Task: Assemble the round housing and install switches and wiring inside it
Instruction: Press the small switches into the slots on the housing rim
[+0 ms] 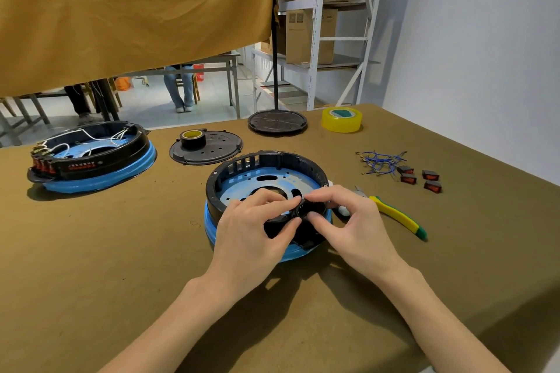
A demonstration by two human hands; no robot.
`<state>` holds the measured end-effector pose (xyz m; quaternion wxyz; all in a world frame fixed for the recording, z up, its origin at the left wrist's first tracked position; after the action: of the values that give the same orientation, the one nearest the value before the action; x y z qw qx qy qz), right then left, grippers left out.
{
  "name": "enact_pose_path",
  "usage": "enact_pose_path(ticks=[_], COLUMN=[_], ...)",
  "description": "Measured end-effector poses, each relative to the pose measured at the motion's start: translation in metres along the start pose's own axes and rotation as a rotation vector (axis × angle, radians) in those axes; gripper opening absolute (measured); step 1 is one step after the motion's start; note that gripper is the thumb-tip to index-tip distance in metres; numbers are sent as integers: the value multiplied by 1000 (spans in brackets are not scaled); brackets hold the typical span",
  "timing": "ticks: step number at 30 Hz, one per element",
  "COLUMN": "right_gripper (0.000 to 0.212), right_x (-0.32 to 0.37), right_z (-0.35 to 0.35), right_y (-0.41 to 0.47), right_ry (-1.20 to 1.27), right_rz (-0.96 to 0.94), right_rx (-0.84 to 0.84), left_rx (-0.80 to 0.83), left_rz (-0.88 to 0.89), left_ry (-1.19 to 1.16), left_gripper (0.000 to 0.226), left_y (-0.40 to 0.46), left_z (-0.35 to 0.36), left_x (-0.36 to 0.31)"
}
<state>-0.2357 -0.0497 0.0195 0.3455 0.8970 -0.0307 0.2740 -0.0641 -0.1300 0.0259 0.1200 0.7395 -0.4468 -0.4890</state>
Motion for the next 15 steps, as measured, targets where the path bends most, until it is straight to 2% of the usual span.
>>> enact_pose_path(ticks=[7, 15], right_gripper=[33, 31], right_x=[-3, -10], right_z=[-1, -5], right_y=[2, 16], right_ry=[-4, 4], right_rz=[-43, -64], right_rx=[25, 161], left_rx=[20, -1], left_rz=[13, -9], left_ry=[-7, -30], left_gripper=[38, 36], left_y=[-1, 1], left_z=[-2, -3], left_x=[0, -1])
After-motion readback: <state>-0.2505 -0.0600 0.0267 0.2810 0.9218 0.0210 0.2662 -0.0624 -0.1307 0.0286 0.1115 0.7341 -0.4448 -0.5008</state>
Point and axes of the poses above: each hand's wrist, its own y-axis towards the middle knuckle, its own z-axis out of the palm, x = y × z, the point moved 4 cm from there along y, towards the middle knuckle, and after that the axes turned 14 degrees about -y, right-handed, at the moved point
